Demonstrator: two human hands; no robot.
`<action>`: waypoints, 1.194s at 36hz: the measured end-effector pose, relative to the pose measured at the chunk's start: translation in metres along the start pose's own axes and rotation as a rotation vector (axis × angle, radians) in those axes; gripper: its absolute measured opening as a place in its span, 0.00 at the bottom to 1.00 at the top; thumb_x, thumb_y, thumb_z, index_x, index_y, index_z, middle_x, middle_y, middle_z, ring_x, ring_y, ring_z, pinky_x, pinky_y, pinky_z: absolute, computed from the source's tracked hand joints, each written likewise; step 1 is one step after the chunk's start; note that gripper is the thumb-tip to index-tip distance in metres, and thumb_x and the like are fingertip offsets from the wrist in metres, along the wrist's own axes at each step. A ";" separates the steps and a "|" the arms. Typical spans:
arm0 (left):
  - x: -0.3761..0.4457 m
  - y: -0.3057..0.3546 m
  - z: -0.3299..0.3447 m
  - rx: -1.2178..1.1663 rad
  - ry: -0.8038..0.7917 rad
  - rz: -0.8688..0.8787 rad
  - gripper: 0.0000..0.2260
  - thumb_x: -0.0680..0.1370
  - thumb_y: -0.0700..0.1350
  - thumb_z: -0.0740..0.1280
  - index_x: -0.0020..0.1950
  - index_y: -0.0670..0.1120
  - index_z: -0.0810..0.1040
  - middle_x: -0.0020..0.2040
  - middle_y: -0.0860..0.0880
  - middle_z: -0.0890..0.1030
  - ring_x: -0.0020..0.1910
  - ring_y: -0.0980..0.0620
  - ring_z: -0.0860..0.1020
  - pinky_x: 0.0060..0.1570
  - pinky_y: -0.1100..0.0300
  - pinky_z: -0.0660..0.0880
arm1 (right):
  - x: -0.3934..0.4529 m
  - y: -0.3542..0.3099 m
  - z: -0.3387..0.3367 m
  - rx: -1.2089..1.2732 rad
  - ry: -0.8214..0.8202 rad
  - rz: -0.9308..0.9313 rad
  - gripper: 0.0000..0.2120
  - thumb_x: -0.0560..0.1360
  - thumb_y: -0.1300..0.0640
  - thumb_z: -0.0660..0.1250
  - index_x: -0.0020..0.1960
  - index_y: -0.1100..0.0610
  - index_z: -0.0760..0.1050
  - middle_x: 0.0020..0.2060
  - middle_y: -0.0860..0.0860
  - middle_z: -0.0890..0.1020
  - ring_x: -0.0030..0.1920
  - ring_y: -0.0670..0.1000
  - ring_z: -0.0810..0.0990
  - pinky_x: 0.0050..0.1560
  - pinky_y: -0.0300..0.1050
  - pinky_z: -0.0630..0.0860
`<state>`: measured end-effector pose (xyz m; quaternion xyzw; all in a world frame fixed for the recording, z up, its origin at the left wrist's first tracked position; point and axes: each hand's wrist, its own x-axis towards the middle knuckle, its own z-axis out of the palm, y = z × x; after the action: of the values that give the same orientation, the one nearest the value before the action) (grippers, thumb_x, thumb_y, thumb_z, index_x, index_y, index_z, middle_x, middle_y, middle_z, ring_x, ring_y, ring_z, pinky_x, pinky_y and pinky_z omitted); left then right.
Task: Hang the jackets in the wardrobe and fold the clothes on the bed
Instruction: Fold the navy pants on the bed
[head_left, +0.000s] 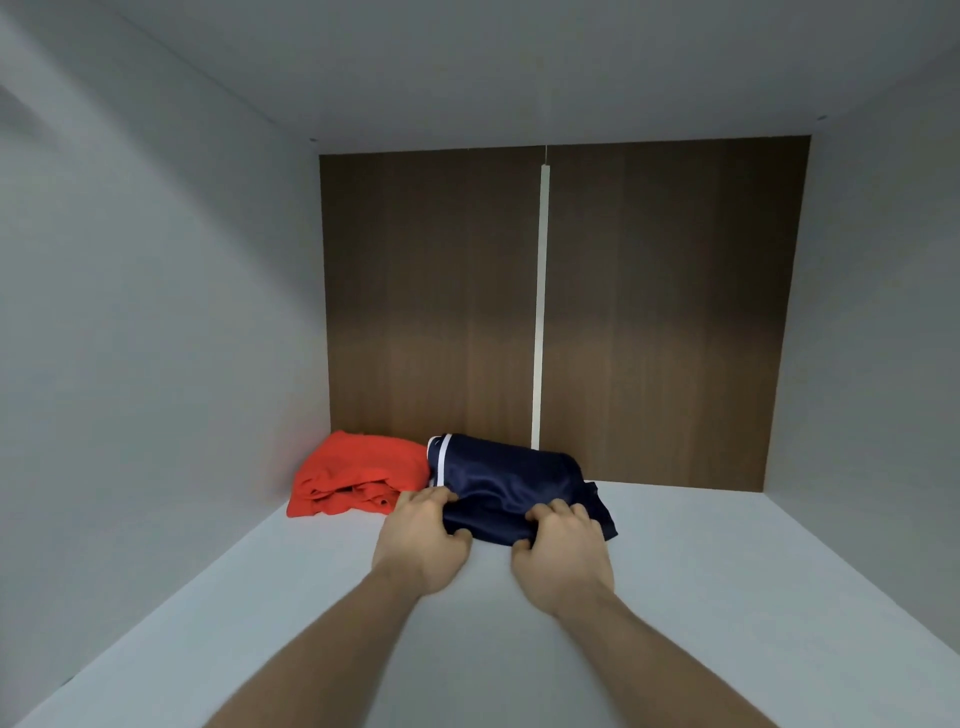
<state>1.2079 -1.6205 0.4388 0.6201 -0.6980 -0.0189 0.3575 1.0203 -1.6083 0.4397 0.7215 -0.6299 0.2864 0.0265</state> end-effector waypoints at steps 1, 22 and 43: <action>0.000 0.001 0.000 0.030 0.013 -0.007 0.17 0.71 0.49 0.66 0.60 0.53 0.78 0.57 0.55 0.79 0.58 0.50 0.71 0.58 0.55 0.71 | 0.000 0.000 0.000 0.008 -0.003 -0.002 0.19 0.76 0.52 0.60 0.66 0.50 0.76 0.60 0.47 0.78 0.59 0.51 0.72 0.63 0.45 0.68; 0.060 -0.007 0.013 0.265 -0.049 0.234 0.31 0.81 0.59 0.56 0.83 0.55 0.53 0.84 0.53 0.46 0.82 0.47 0.42 0.80 0.47 0.39 | -0.015 -0.012 -0.009 -0.036 -0.047 -0.043 0.24 0.76 0.52 0.58 0.72 0.44 0.74 0.68 0.43 0.74 0.70 0.50 0.68 0.77 0.46 0.53; 0.032 0.004 0.007 0.178 0.104 0.335 0.26 0.82 0.48 0.54 0.78 0.37 0.66 0.77 0.37 0.67 0.78 0.35 0.61 0.76 0.37 0.54 | -0.117 -0.031 -0.052 0.042 -0.259 0.273 0.35 0.80 0.42 0.56 0.83 0.49 0.49 0.82 0.48 0.44 0.81 0.54 0.44 0.81 0.55 0.44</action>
<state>1.2010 -1.6505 0.4504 0.5246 -0.7710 0.1348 0.3350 1.0236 -1.4766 0.4410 0.6605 -0.7140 0.2052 -0.1088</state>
